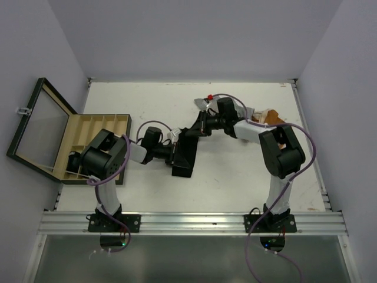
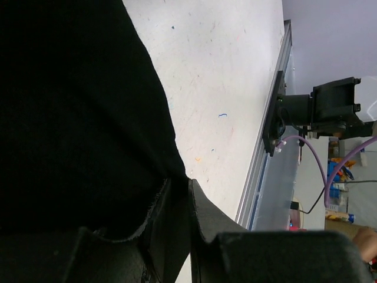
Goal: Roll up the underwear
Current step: Fold the underwear
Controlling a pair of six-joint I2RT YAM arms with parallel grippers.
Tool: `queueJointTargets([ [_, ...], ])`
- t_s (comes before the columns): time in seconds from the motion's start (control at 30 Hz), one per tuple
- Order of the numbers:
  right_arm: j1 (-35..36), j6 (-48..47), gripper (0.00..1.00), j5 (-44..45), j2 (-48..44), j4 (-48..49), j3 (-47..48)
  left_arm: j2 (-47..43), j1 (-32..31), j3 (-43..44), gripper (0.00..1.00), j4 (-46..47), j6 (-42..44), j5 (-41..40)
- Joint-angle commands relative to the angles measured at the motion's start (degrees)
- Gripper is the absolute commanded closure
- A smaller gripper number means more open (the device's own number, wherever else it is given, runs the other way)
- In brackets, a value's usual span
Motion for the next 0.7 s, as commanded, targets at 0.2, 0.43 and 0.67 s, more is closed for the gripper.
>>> queueJointTargets([
  [0.2,2.53,13.95,0.97,3.06,1.81,14.24,-7.95,-1.37,0.23,-2.83,0.73,3.13,0.5,-5.27],
  [0.43,3.68,20.0,0.97,2.0,11.65,24.35,-6.64,-1.19,0.23,-3.53,0.7,3.31,0.32,-5.63],
  [0.67,2.1,22.74,0.97,2.79,18.42,31.02,-2.25,0.21,0.32,-4.06,0.7,1.46,-0.11,-7.47],
])
